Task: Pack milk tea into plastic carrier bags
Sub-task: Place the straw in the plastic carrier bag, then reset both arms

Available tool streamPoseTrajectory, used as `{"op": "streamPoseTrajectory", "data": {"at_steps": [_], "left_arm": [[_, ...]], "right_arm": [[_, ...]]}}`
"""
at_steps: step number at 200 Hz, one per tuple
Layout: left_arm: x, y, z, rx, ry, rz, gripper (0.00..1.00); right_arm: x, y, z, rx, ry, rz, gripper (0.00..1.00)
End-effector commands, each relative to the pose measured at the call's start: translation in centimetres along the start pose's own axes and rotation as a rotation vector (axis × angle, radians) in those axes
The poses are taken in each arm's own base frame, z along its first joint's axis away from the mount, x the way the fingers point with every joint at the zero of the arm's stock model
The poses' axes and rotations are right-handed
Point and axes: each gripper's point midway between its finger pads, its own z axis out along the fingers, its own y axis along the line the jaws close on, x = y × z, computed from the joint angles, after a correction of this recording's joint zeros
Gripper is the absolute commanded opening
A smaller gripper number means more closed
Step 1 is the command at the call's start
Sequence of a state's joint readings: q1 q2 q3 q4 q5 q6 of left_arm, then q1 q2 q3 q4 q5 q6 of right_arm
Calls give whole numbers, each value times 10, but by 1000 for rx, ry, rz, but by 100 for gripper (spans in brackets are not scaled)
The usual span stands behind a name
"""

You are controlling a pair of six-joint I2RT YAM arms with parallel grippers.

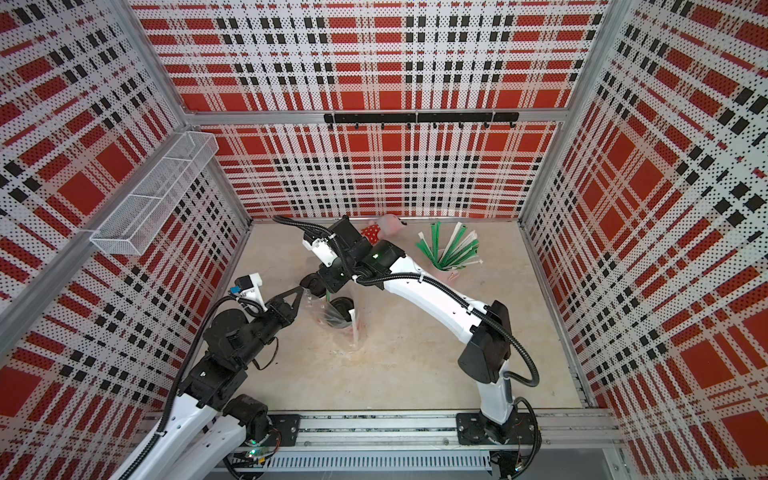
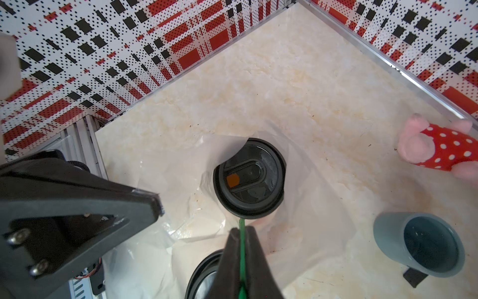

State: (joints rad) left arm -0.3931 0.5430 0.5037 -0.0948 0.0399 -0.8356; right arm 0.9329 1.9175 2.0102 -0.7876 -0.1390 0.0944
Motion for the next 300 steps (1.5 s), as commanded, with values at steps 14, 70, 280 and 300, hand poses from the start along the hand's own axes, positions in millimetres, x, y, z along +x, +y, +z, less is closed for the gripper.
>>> {"op": "streamPoseTrajectory", "data": {"at_steps": [14, 70, 280, 300], "left_arm": [[-4, 2, -2, -8, -20, 15, 2], [-4, 3, -3, -10, -25, 16, 2], [-17, -5, -10, -20, -48, 27, 70], [-24, -11, -12, -29, -53, 43, 86]], "right_arm": [[-22, 16, -22, -58, -68, -18, 21], [-20, 21, -35, -80, -95, 0, 25], [-10, -34, -91, 167, -246, 90, 88], [-11, -40, -102, 203, -282, 98, 97]]}}
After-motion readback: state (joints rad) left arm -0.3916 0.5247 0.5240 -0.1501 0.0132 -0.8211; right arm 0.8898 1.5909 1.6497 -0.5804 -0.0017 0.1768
